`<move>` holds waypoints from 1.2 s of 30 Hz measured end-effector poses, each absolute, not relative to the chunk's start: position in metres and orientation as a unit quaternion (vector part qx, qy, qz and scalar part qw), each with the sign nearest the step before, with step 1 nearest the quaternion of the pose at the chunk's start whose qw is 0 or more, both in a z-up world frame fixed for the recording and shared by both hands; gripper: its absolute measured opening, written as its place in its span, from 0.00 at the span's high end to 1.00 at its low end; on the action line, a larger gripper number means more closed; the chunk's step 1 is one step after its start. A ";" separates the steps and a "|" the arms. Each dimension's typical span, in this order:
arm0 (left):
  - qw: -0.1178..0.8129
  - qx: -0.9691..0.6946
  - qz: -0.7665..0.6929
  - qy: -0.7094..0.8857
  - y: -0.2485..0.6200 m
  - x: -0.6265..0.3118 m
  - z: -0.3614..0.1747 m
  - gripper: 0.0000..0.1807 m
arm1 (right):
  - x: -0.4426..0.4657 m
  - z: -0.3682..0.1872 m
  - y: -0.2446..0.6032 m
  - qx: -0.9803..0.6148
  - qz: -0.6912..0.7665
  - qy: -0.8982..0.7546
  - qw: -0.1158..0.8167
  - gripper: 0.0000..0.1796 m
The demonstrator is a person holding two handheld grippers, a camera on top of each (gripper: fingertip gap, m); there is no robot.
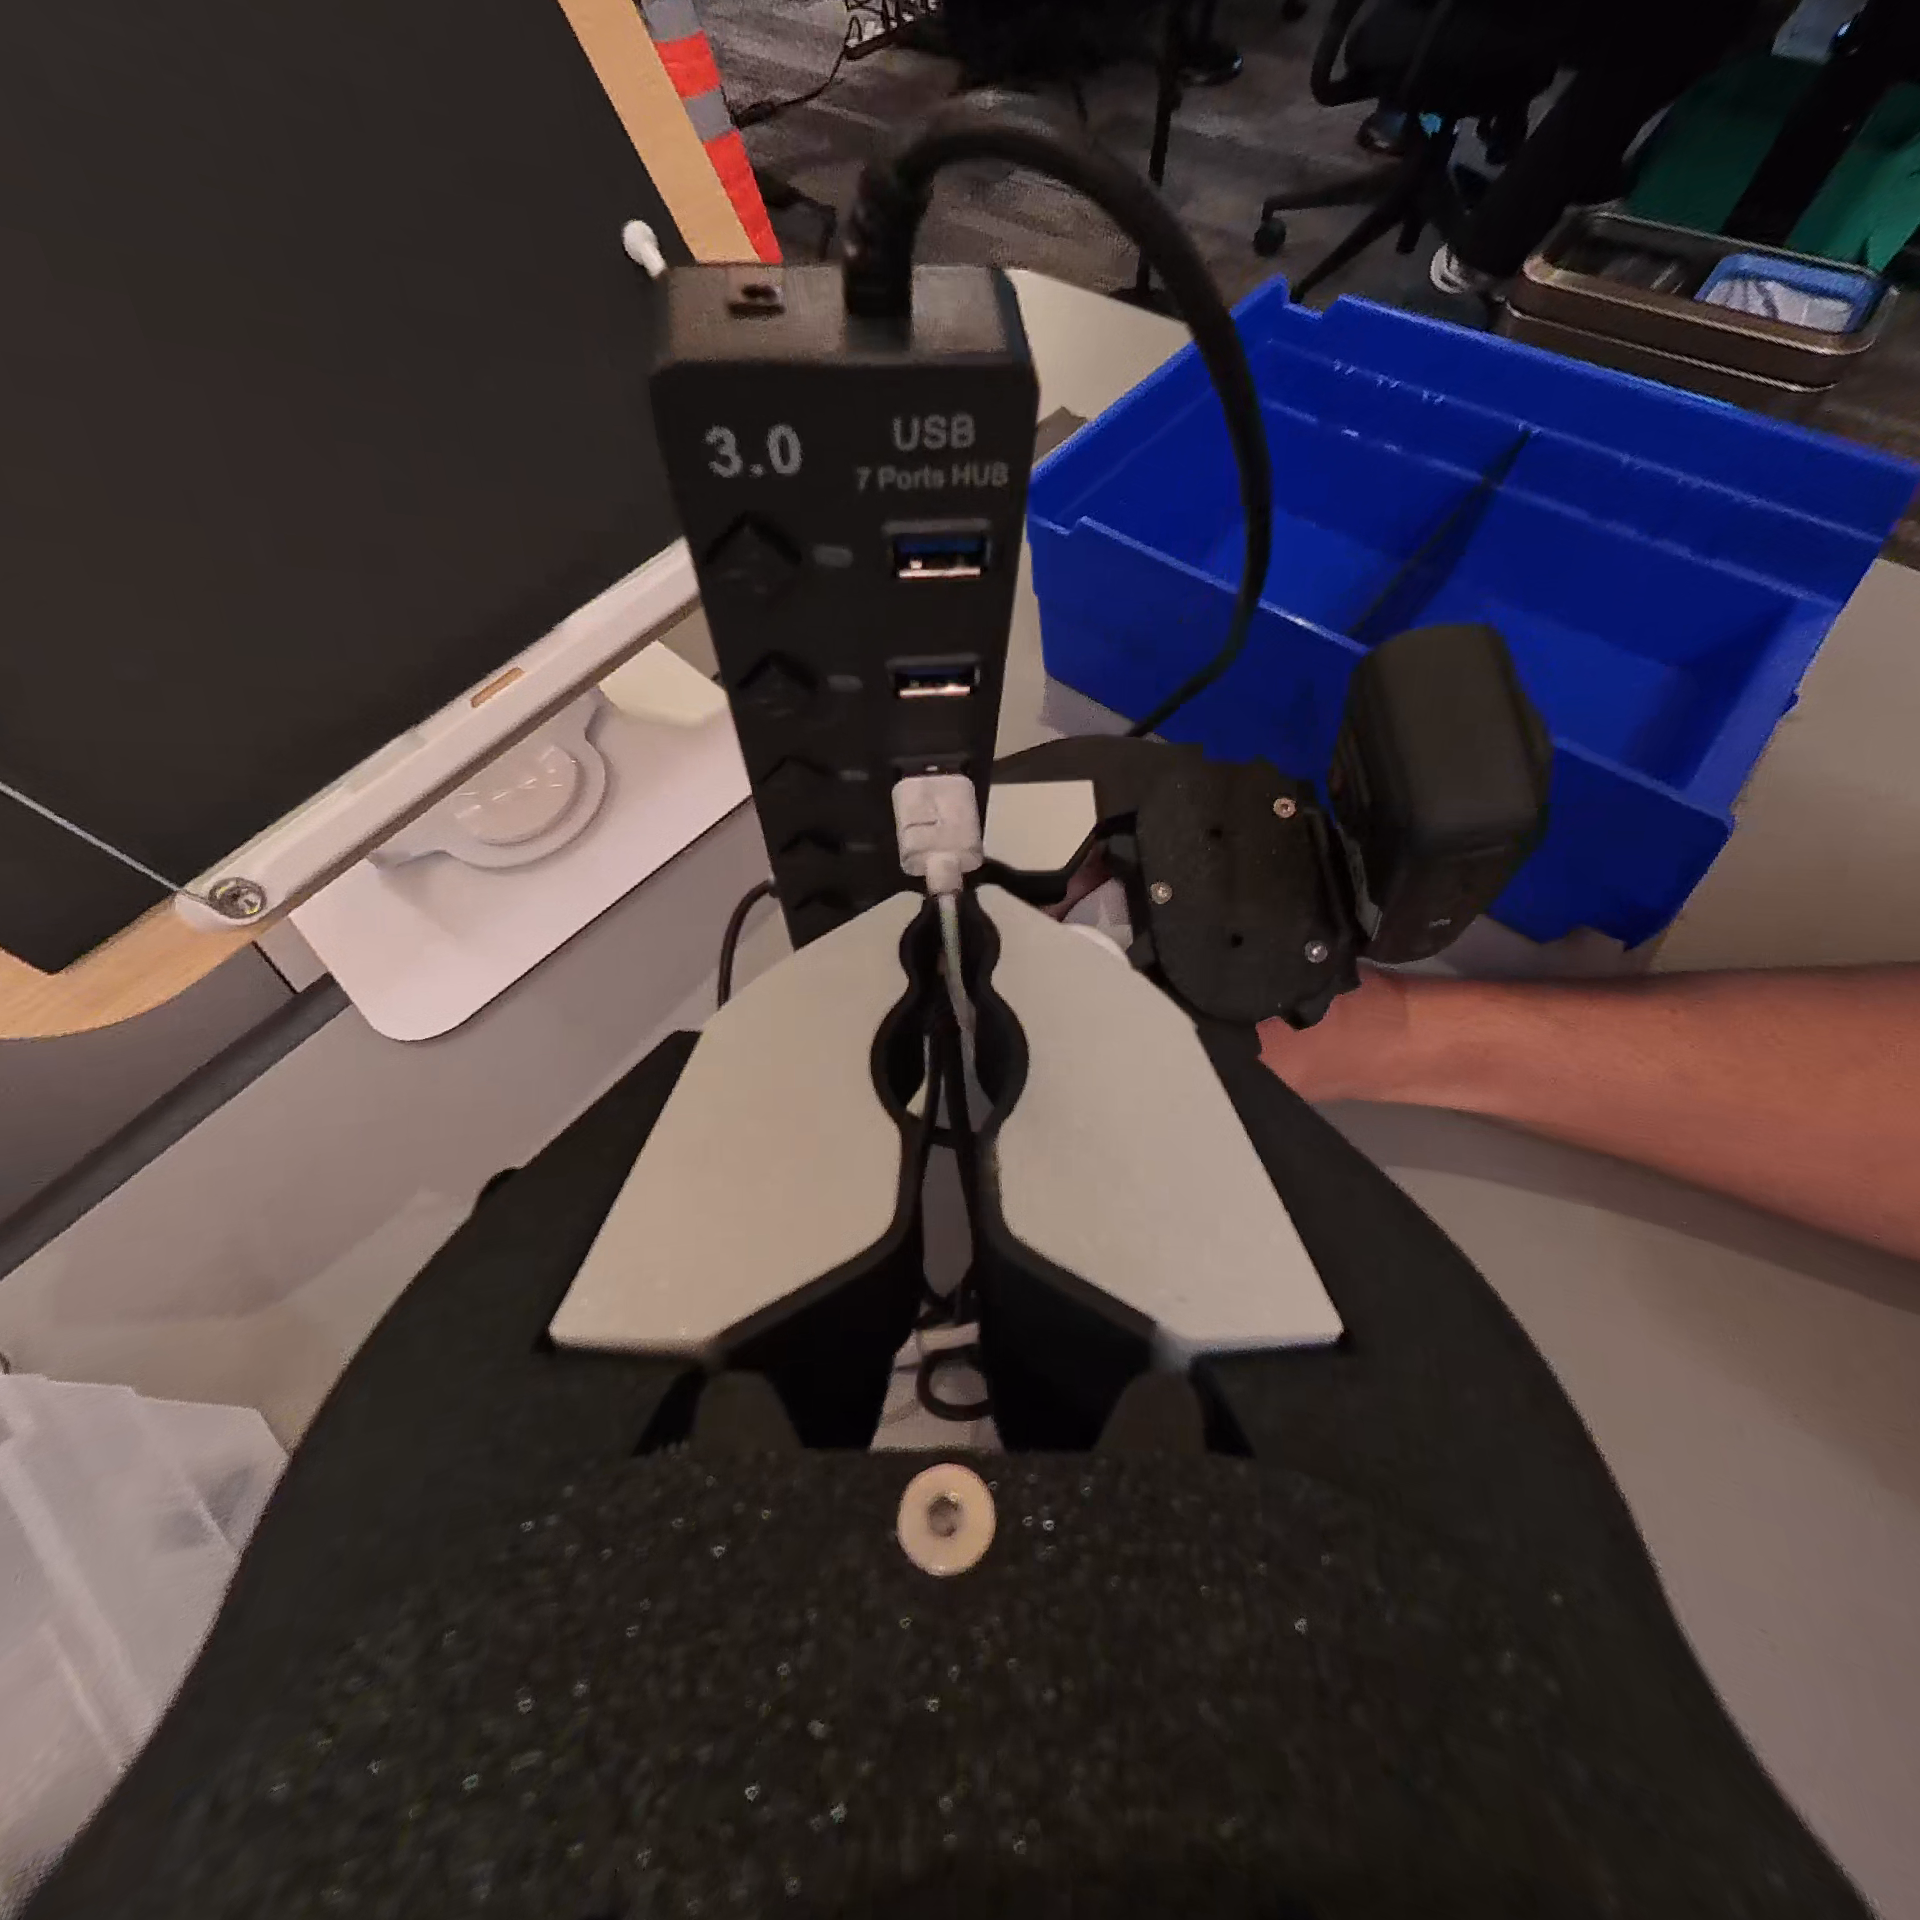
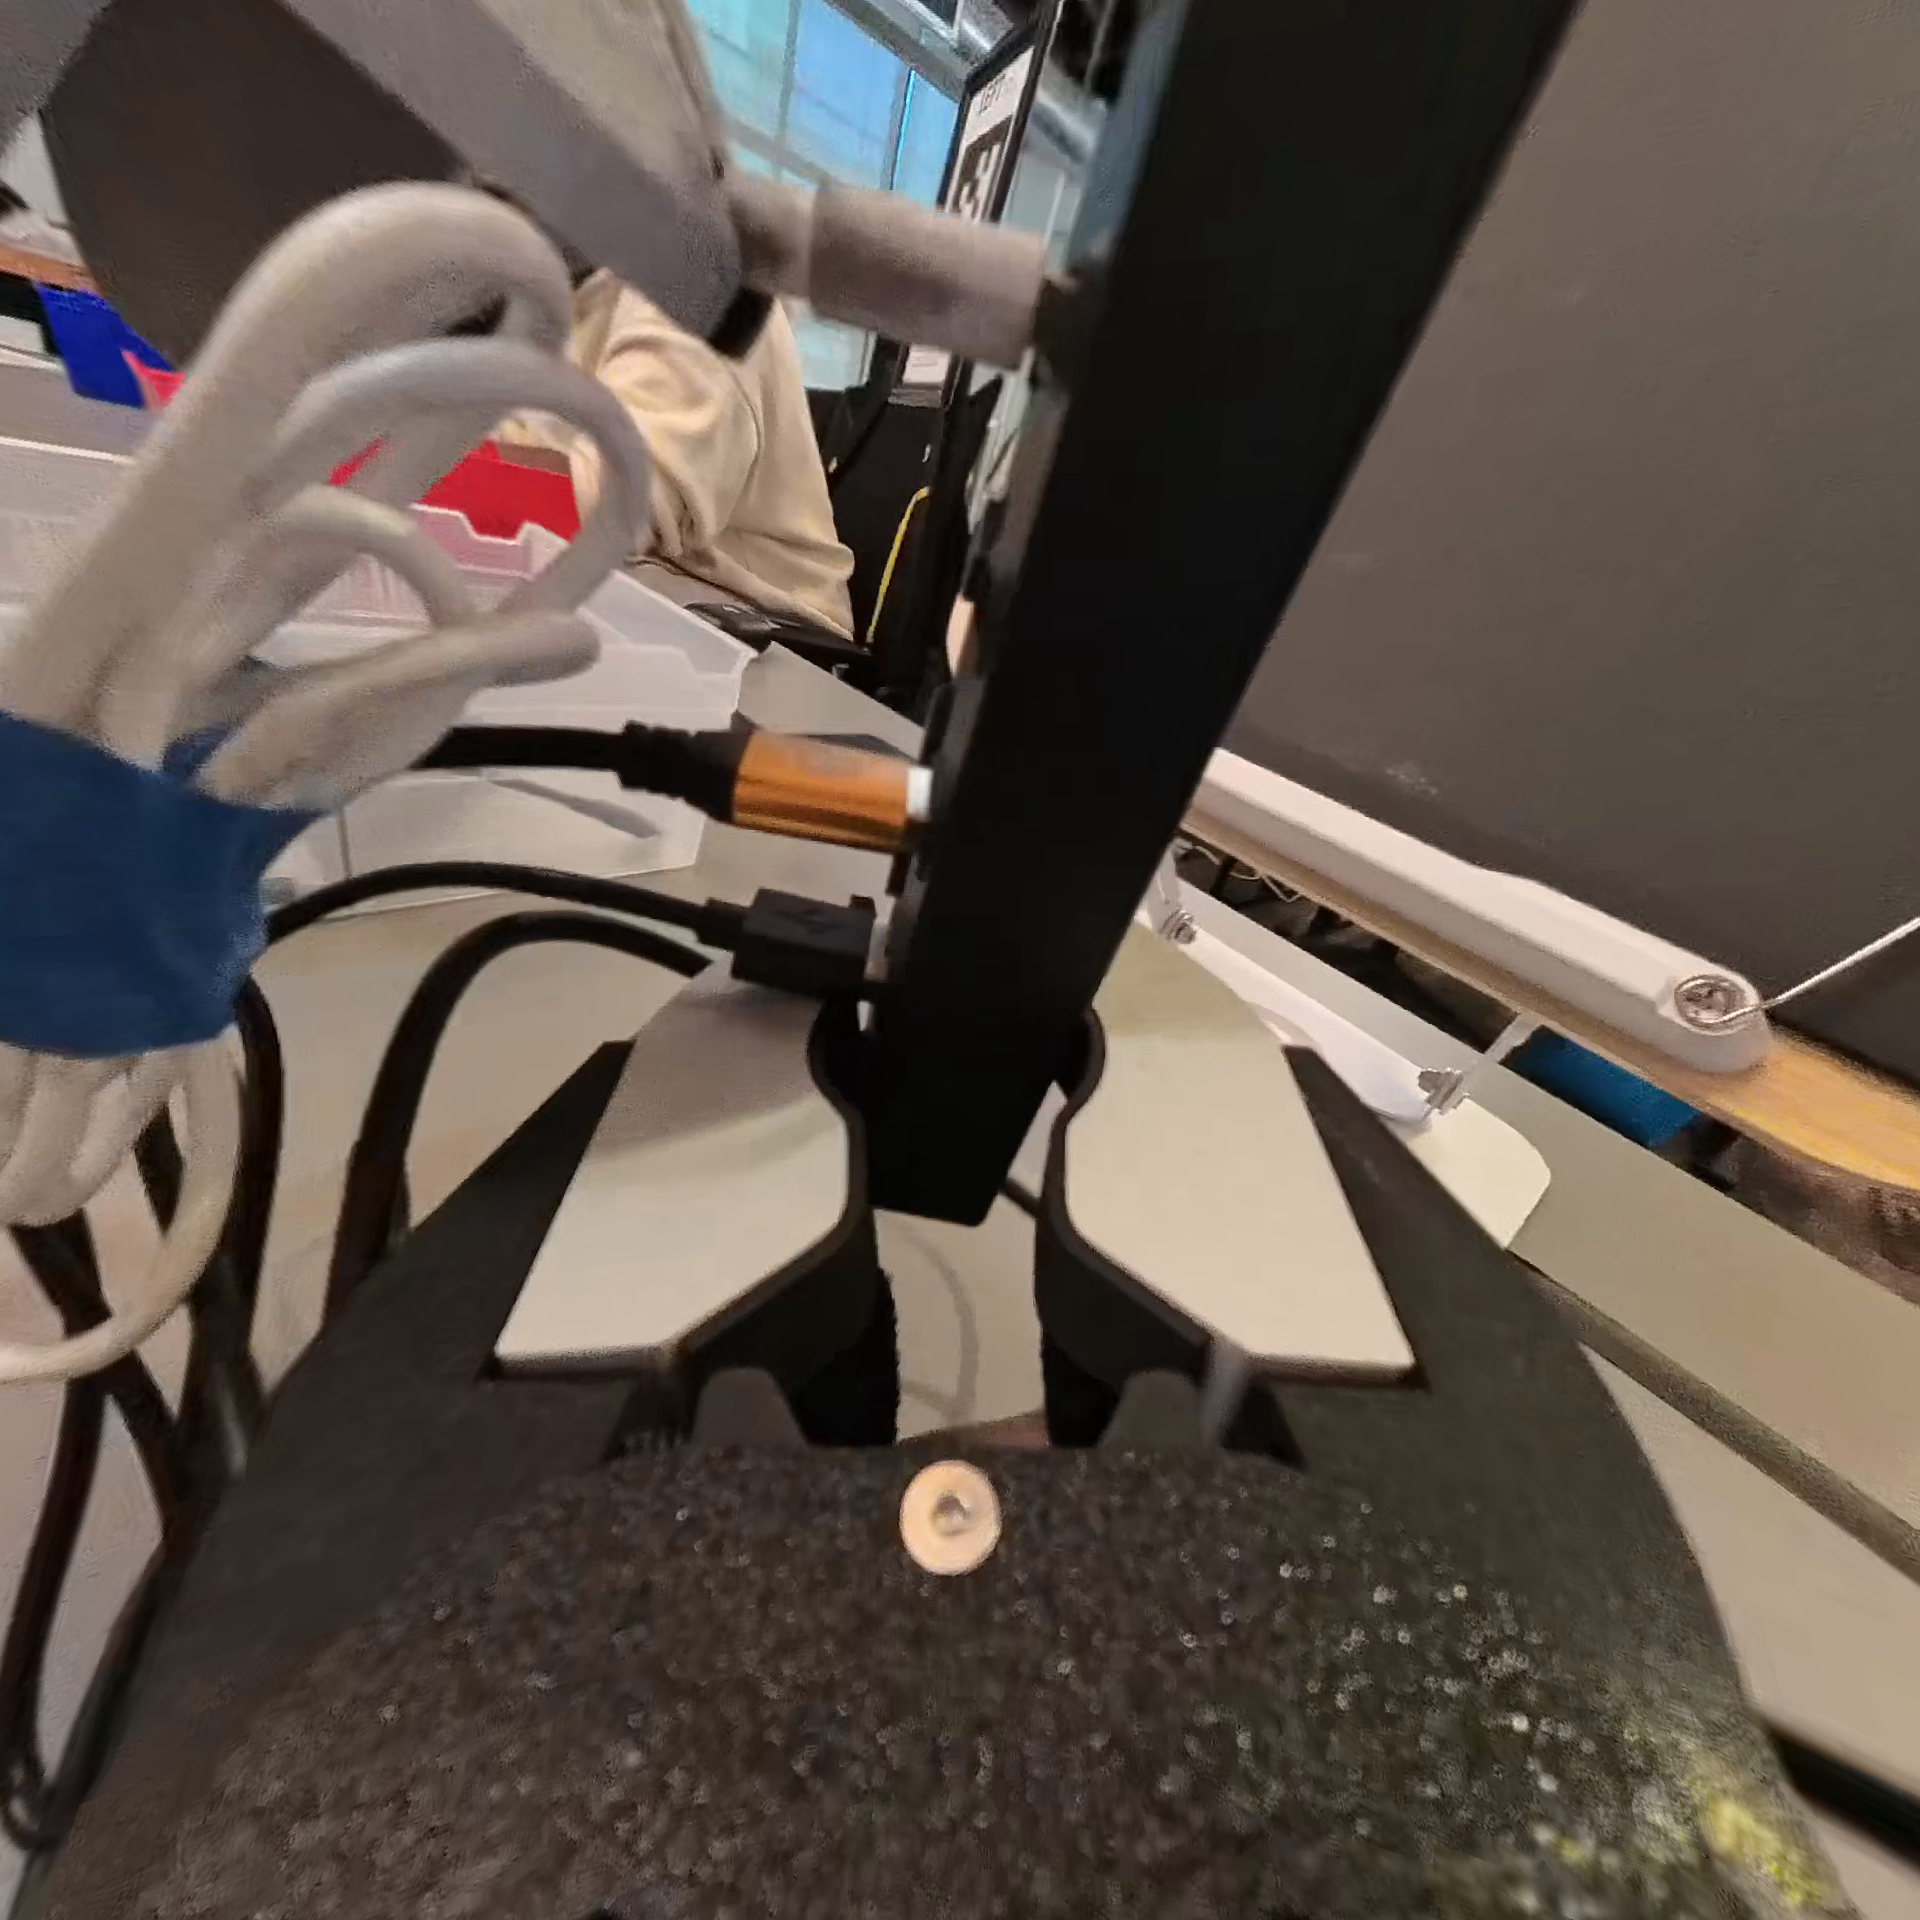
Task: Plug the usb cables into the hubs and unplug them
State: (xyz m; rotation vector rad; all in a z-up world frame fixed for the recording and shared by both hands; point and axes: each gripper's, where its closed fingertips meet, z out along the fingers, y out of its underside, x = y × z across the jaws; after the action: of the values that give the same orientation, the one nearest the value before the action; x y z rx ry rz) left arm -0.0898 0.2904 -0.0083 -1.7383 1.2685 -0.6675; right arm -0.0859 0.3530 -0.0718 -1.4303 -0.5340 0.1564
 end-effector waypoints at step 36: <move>0.369 -0.757 -0.372 0.390 0.126 -0.236 -0.132 0.87 | 0.044 0.257 0.343 -0.693 -0.065 -0.231 0.680 0.83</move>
State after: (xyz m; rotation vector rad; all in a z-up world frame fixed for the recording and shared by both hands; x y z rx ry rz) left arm -0.2356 0.1256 -0.1317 -1.9435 1.0009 -0.9555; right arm 0.0438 0.3426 0.2572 -1.5552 -0.5195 -0.1449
